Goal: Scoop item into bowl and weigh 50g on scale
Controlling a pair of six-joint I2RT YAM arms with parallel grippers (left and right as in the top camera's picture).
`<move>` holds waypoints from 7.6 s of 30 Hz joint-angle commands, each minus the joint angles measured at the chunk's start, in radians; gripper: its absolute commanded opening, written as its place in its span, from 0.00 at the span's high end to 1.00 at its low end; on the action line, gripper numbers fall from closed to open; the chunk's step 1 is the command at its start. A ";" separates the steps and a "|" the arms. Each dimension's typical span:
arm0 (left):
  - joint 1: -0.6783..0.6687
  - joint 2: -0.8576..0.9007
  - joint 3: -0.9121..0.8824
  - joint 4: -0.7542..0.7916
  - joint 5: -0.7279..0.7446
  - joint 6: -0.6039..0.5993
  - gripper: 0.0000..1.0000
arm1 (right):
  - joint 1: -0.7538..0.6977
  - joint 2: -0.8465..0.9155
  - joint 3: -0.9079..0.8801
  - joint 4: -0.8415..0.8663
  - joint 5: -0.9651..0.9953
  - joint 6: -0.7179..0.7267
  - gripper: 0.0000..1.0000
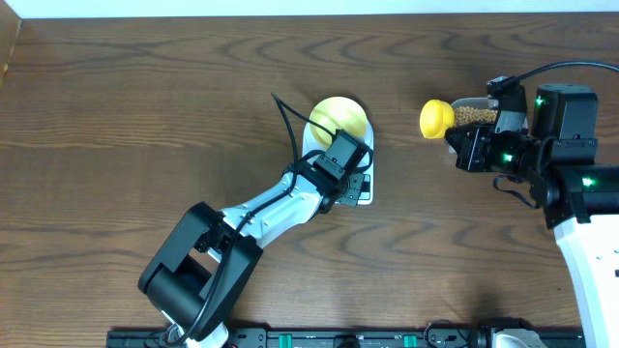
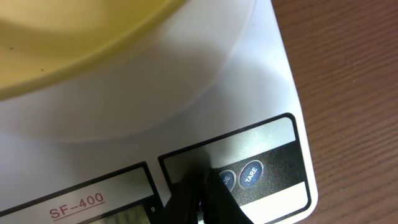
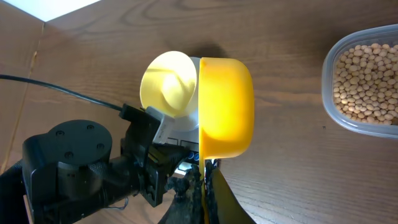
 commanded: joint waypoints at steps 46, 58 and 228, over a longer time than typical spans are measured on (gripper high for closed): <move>0.304 -0.330 -0.017 0.505 -0.449 0.167 0.92 | -0.005 -0.009 0.016 0.111 0.083 -0.051 0.99; 0.350 -0.315 -0.017 0.438 -0.397 0.169 0.92 | -0.005 -0.009 0.016 0.110 0.142 -0.060 0.99; 0.606 -0.611 0.153 -0.618 0.591 1.009 0.01 | -0.005 -0.008 0.016 0.045 0.142 -0.067 0.99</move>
